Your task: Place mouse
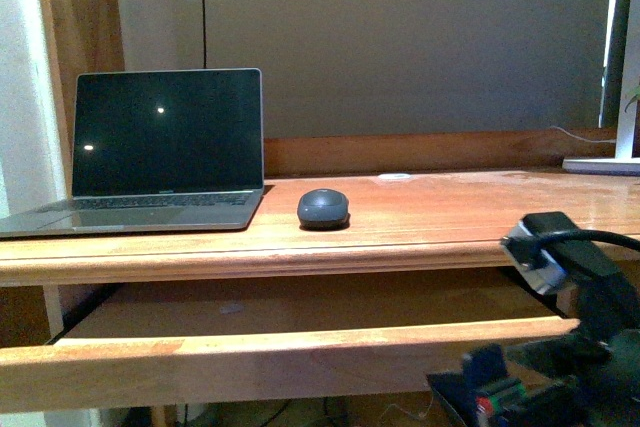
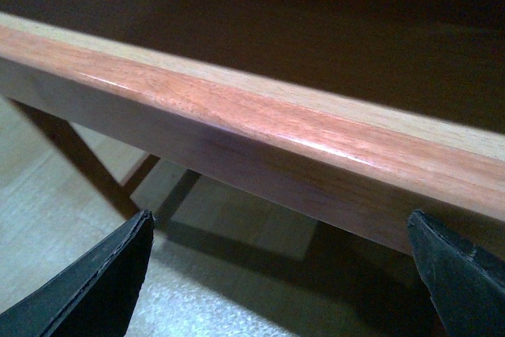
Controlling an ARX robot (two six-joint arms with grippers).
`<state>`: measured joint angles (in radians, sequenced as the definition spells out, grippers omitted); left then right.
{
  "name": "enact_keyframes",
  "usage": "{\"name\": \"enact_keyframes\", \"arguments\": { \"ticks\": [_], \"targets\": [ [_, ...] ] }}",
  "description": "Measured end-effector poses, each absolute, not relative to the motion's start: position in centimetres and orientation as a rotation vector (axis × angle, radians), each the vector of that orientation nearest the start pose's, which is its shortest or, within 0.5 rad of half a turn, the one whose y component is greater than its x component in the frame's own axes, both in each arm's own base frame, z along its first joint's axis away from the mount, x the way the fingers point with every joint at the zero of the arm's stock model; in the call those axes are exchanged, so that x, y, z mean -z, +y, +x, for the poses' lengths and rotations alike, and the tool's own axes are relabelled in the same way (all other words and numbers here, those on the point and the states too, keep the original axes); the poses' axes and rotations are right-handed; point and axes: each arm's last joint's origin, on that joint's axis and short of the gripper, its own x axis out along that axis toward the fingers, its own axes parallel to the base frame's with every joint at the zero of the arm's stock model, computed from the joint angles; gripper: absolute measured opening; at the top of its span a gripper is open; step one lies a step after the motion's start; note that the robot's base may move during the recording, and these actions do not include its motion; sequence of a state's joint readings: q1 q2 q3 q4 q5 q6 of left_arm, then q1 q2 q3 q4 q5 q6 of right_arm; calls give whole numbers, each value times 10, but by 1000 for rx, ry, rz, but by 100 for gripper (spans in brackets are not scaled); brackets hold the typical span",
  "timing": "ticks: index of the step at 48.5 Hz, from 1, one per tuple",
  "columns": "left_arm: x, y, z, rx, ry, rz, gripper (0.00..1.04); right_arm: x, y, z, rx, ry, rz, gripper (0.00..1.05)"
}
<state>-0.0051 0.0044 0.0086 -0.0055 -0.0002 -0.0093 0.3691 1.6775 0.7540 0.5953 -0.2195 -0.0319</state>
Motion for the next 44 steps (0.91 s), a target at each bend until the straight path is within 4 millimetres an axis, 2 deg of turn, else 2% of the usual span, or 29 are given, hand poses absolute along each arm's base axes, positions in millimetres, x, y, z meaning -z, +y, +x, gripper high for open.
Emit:
{"name": "enact_keyframes", "arguments": {
  "ticks": [13,20,27,31,36,40,44],
  "targets": [
    [-166,0,97,5,1,-9,97,-172,169,352,-444,331,-24,97],
    [-166,0,97,5,1,-9,97,-167,183,357,-392,363,21,97],
    [-166,0,97,5,1,-9,97,-171,183,357,-373,362,67,97],
    [-166,0,97,5,1,-9,97,-175,176,354,-345,353,79,97],
    [-166,0,97,5,1,-9,97,-194,150,345,-242,299,105,97],
    [-166,0,97,4,1,-9,97,-215,125,327,-183,233,140,97],
    [-166,0,97,5,1,-9,97,-231,98,294,-151,177,186,97]
  ]
}}
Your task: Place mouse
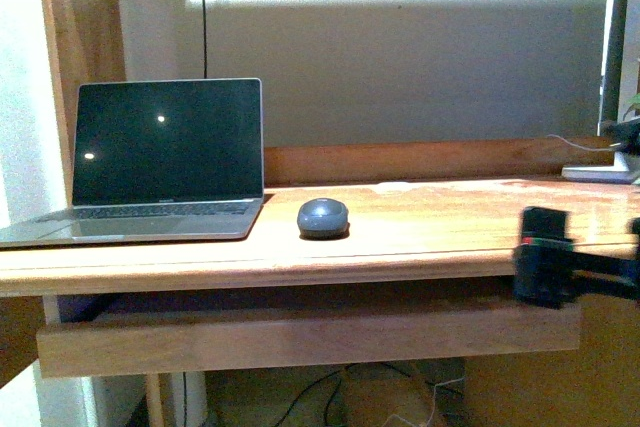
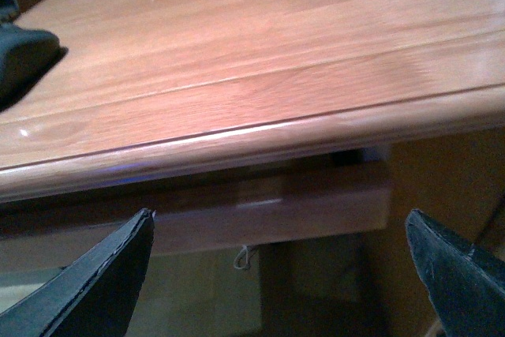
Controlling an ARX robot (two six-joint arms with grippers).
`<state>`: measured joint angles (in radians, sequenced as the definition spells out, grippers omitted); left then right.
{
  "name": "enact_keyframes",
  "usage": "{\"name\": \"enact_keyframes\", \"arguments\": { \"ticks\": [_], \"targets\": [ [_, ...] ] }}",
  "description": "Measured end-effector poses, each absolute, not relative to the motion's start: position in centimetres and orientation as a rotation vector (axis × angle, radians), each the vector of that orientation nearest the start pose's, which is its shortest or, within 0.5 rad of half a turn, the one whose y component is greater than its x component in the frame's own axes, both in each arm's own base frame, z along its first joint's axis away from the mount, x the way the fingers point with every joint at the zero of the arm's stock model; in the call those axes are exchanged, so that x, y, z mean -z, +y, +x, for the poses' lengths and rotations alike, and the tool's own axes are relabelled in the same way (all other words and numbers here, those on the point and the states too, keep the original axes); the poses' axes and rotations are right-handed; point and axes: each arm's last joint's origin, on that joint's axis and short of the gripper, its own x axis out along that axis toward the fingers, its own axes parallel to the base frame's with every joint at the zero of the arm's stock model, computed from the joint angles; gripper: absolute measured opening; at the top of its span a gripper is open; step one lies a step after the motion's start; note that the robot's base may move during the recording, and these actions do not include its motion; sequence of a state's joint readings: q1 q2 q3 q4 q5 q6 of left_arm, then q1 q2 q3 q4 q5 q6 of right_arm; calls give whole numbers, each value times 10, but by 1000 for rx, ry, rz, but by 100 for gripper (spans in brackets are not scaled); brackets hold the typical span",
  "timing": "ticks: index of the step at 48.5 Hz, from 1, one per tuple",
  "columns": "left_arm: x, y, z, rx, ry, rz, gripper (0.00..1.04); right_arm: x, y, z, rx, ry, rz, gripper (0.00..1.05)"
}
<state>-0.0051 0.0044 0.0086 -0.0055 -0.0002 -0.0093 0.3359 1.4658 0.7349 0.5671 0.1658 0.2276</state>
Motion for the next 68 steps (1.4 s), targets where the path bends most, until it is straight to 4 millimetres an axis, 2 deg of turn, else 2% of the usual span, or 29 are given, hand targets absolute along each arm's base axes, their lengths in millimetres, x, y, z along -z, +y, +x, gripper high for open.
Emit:
{"name": "enact_keyframes", "arguments": {
  "ticks": [4,11,18,23,25,30,37,50,62,68],
  "targets": [
    [-166,0,97,5,1,-9,97,-234,76,261,-137,171,221,97],
    [-166,0,97,5,1,-9,97,-226,43,209,-89,186,288,97],
    [-166,0,97,5,1,-9,97,-214,26,160,-77,188,328,97],
    [-166,0,97,5,1,-9,97,-209,18,133,-57,190,353,97],
    [-166,0,97,5,1,-9,97,-207,15,124,-41,144,323,93],
    [-166,0,97,5,1,-9,97,-200,2,102,-10,33,156,75],
    [-166,-1,97,5,1,-9,97,-191,1,98,-6,7,46,50],
    [-166,-1,97,5,1,-9,97,-181,0,98,-3,6,10,3],
    [-166,-1,97,5,1,-9,97,-167,0,98,-3,3,6,3],
    [-166,-1,97,5,1,-9,97,-168,0,97,-3,-4,6,3]
  ]
}}
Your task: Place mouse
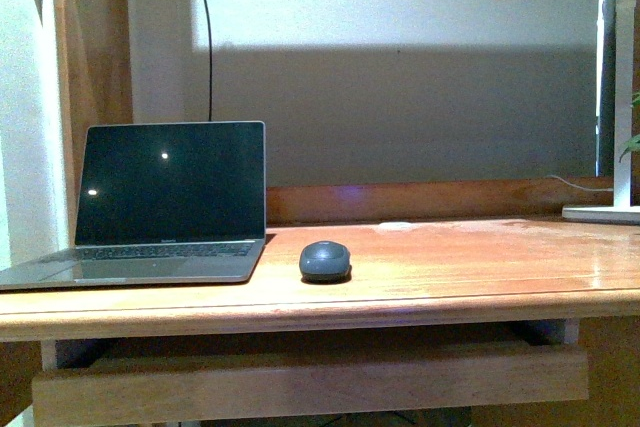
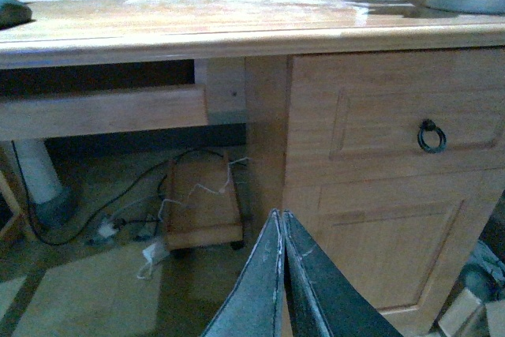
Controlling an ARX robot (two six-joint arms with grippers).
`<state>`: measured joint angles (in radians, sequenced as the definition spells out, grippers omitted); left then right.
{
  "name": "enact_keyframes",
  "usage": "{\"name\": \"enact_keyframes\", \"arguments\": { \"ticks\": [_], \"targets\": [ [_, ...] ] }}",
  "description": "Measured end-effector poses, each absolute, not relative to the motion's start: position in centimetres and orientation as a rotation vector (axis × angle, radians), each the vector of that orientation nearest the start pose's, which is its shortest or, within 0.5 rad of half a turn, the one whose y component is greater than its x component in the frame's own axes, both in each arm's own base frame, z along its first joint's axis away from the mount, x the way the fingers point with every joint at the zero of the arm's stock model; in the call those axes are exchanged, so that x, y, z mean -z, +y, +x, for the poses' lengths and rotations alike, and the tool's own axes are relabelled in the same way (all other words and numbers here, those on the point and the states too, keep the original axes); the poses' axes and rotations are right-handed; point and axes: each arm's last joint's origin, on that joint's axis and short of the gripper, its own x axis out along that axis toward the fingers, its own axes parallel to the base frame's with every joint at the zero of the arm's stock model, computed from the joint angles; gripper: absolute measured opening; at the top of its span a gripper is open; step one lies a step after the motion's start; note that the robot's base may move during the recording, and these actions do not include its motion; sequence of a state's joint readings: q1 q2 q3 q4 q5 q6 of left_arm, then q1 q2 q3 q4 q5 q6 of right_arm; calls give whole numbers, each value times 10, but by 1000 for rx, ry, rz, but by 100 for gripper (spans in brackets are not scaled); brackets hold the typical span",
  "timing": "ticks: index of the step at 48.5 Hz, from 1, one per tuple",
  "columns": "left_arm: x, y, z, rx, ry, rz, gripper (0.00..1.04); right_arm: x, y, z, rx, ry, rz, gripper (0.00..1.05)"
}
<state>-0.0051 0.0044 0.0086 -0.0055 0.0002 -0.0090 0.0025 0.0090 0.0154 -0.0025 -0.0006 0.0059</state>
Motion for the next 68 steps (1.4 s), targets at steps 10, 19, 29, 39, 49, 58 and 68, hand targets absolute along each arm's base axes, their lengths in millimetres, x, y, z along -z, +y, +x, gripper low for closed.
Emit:
{"name": "enact_keyframes", "arguments": {
  "ticks": [10,19,29,39,49,58,68],
  "targets": [
    [-166,-1,97,5,1,-9,97,-168,0,97,-3,-6,4,7],
    [-166,0,97,5,1,-9,97,-168,0,97,-3,-6,4,40],
    [-166,-1,97,5,1,-9,97,-168,0,97,-3,-6,4,81],
    [-166,-1,97,5,1,-9,97,-168,0,97,-3,-6,4,97],
    [-166,-1,97,5,1,-9,97,-168,0,97,-3,-6,4,97],
    [-166,-1,97,5,1,-9,97,-168,0,97,-3,-6,4,97],
    [-166,0,97,5,1,-9,97,-168,0,97,-3,-6,4,97]
  ]
}}
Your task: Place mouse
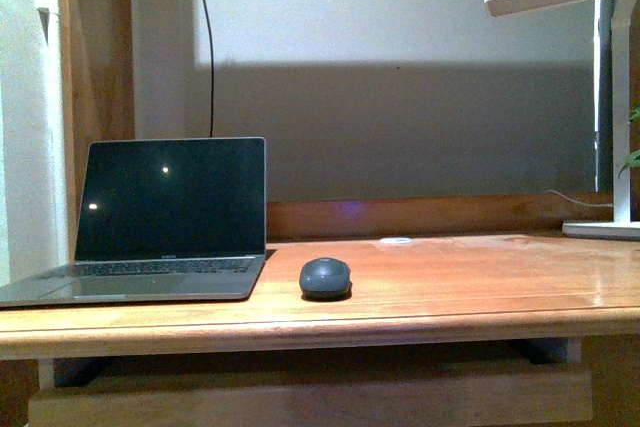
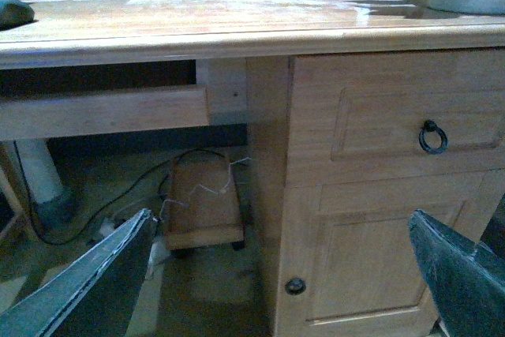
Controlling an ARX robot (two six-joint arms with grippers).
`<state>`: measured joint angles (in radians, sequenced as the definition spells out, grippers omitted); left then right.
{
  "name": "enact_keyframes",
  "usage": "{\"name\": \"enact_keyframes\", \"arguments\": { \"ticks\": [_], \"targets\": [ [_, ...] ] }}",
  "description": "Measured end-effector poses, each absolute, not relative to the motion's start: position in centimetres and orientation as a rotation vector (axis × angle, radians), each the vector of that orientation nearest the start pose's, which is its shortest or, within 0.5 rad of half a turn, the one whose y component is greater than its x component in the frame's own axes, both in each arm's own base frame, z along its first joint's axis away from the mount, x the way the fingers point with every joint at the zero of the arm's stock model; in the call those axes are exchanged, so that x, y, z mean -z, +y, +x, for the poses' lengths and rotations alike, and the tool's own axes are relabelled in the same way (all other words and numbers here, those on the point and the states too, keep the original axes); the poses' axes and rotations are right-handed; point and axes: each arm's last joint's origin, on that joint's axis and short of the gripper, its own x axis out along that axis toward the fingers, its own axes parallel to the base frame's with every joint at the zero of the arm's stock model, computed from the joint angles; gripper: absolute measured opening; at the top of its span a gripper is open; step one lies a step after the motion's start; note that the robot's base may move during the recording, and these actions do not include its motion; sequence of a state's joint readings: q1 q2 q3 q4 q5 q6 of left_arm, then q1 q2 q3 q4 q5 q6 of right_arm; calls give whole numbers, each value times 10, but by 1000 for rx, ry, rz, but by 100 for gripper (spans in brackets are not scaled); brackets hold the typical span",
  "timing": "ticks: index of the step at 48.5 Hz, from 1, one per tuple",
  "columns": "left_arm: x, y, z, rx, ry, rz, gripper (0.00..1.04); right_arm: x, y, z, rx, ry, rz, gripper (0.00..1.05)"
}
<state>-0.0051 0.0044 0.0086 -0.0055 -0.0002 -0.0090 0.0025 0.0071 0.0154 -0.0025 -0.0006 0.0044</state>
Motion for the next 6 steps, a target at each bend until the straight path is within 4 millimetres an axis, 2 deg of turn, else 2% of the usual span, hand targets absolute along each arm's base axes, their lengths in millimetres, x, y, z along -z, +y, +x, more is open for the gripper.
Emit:
{"name": "enact_keyframes", "arguments": {
  "ticks": [6],
  "targets": [
    [-166,0,97,5,1,-9,97,-168,0,97,-3,-6,4,97]
  ]
}}
